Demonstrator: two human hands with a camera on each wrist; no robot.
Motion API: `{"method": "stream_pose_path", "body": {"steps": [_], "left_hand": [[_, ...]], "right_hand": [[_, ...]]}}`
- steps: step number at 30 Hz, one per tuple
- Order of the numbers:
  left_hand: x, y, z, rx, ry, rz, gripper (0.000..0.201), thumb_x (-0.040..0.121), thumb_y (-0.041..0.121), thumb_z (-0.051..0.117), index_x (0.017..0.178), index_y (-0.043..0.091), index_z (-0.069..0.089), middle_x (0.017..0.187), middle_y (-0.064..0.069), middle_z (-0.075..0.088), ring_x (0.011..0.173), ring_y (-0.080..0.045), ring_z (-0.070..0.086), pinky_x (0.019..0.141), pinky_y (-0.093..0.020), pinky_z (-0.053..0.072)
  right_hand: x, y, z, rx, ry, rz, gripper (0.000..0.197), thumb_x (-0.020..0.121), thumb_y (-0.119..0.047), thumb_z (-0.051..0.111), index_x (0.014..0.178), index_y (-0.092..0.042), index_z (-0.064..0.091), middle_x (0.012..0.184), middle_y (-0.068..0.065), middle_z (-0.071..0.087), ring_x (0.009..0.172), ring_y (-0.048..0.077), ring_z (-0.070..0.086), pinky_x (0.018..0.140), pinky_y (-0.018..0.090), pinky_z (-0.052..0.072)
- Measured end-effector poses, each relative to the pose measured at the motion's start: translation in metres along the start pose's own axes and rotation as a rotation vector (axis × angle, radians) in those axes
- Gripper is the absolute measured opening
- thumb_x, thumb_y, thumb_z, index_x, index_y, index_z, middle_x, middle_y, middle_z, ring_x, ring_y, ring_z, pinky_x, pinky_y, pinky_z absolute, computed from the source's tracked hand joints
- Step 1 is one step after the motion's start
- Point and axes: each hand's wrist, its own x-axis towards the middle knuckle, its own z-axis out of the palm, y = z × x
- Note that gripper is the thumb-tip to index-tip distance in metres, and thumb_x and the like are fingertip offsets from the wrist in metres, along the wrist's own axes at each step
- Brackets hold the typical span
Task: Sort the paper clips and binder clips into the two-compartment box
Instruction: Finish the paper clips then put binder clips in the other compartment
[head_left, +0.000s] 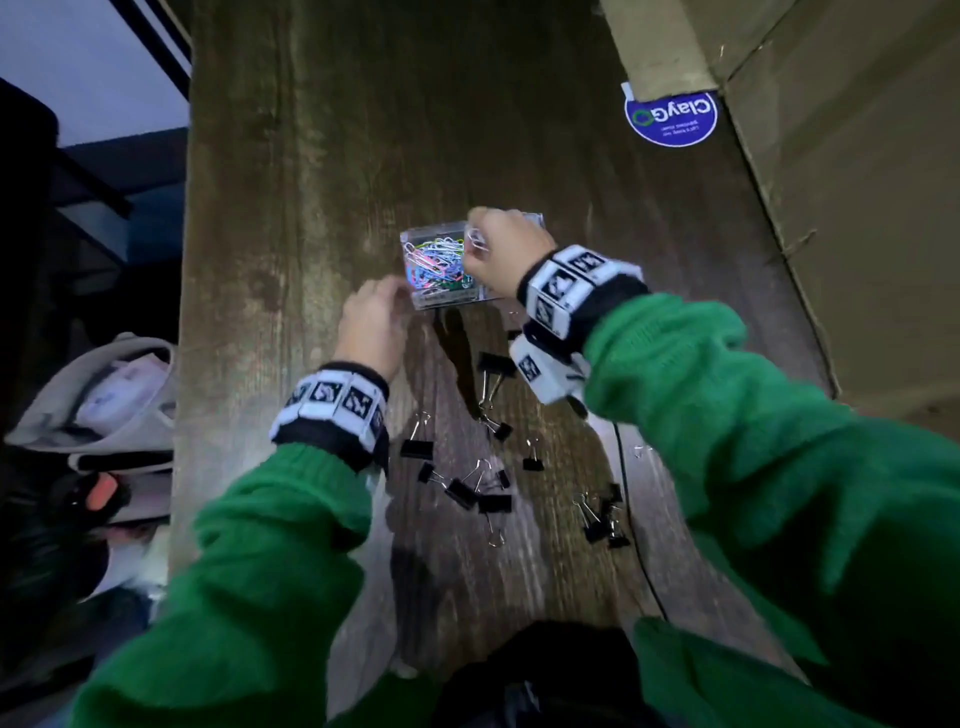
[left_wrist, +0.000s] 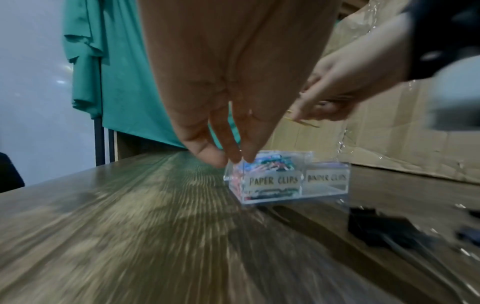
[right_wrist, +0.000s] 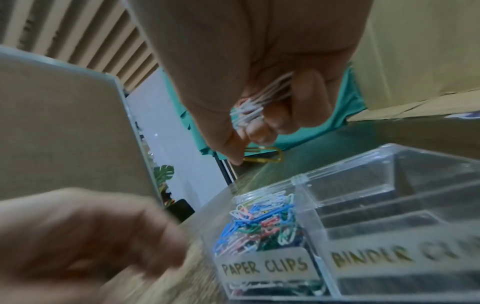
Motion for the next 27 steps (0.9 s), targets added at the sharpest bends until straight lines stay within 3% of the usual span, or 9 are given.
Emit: {"method": "stream_pose_path", "body": {"steps": [4, 8, 10, 13, 17, 19, 22, 25, 27], "left_hand": [[-0.038, -0.017, 0.016, 0.088, -0.224, -0.087, 0.030, 0.080, 0.017, 0.066, 0.109, 0.010, 0.060, 0.111, -0.019, 0.058, 0.104, -0.037, 0.055, 0.091, -0.044, 0.046], [-0.065, -0.010, 0.025, 0.195, -0.396, -0.180, 0.064, 0.076, 0.045, 0.068, 0.127, 0.014, 0.044, 0.121, -0.009, 0.048, 0.108, -0.027, 0.054, 0.094, -0.041, 0.048], [-0.071, -0.008, 0.031, 0.241, -0.441, -0.229, 0.076, 0.074, 0.043, 0.071, 0.134, 0.013, 0.034, 0.124, -0.009, 0.045, 0.109, -0.028, 0.055, 0.094, -0.045, 0.049], [-0.074, -0.007, 0.042, 0.196, -0.424, -0.269, 0.066, 0.073, 0.025, 0.075, 0.127, 0.011, 0.040, 0.125, -0.013, 0.047, 0.109, -0.032, 0.055, 0.097, -0.053, 0.045], [-0.078, -0.002, 0.050, 0.153, -0.419, -0.247, 0.061, 0.080, 0.004, 0.066, 0.134, 0.009, 0.039, 0.132, -0.017, 0.046, 0.112, -0.031, 0.056, 0.098, -0.041, 0.049], [-0.080, -0.001, 0.051, 0.130, -0.423, -0.243, 0.058, 0.080, 0.002, 0.064, 0.132, 0.009, 0.040, 0.126, -0.016, 0.052, 0.108, -0.030, 0.059, 0.095, -0.038, 0.052], [-0.080, -0.001, 0.051, 0.115, -0.420, -0.242, 0.037, 0.083, 0.006, 0.062, 0.118, 0.006, 0.050, 0.106, -0.013, 0.065, 0.096, -0.028, 0.064, 0.086, -0.037, 0.056], [-0.079, 0.002, 0.048, 0.084, -0.358, -0.224, 0.027, 0.087, 0.010, 0.058, 0.113, 0.006, 0.056, 0.104, -0.012, 0.066, 0.095, -0.029, 0.064, 0.085, -0.039, 0.054], [-0.080, 0.005, 0.045, 0.013, -0.301, -0.204, 0.027, 0.089, 0.009, 0.053, 0.115, 0.005, 0.056, 0.112, -0.015, 0.061, 0.101, -0.032, 0.062, 0.090, -0.043, 0.051]], "right_hand": [[0.035, -0.021, 0.012, -0.114, -0.101, -0.099, 0.024, 0.091, -0.013, 0.051, 0.114, -0.006, 0.053, 0.117, 0.019, 0.061, 0.107, 0.037, 0.059, 0.083, 0.039, 0.047], [0.044, -0.024, 0.022, -0.188, -0.145, -0.157, 0.030, 0.088, 0.001, 0.049, 0.117, -0.006, 0.055, 0.122, 0.016, 0.059, 0.113, 0.034, 0.056, 0.088, 0.037, 0.045], [0.040, -0.021, 0.020, -0.174, -0.132, -0.171, 0.039, 0.087, 0.005, 0.049, 0.123, -0.007, 0.055, 0.127, 0.014, 0.057, 0.119, 0.031, 0.052, 0.096, 0.036, 0.041], [0.027, -0.008, 0.011, -0.009, -0.033, -0.123, 0.048, 0.086, 0.011, 0.045, 0.128, -0.009, 0.054, 0.133, 0.013, 0.054, 0.124, 0.029, 0.050, 0.106, 0.036, 0.039], [-0.008, 0.019, 0.013, 0.191, 0.155, -0.030, 0.036, 0.086, 0.007, 0.044, 0.108, -0.009, 0.067, 0.112, 0.012, 0.069, 0.107, 0.027, 0.064, 0.099, 0.035, 0.048], [-0.031, 0.032, 0.026, 0.195, 0.091, 0.006, 0.030, 0.088, 0.004, 0.047, 0.104, -0.011, 0.068, 0.109, 0.009, 0.071, 0.104, 0.024, 0.065, 0.099, 0.036, 0.049], [-0.062, 0.037, 0.059, 0.084, -0.131, -0.093, 0.043, 0.089, 0.007, 0.045, 0.122, -0.017, 0.060, 0.128, 0.006, 0.062, 0.119, 0.023, 0.056, 0.106, 0.040, 0.044], [-0.079, 0.034, 0.085, -0.167, -0.331, -0.258, 0.067, 0.086, 0.012, 0.044, 0.141, -0.026, 0.037, 0.154, 0.003, 0.030, 0.143, 0.030, 0.022, 0.116, 0.048, 0.027], [-0.086, 0.034, 0.091, -0.335, -0.396, -0.295, 0.070, 0.087, 0.008, 0.047, 0.145, -0.027, 0.030, 0.158, 0.000, 0.017, 0.146, 0.030, 0.012, 0.117, 0.048, 0.019]]}}
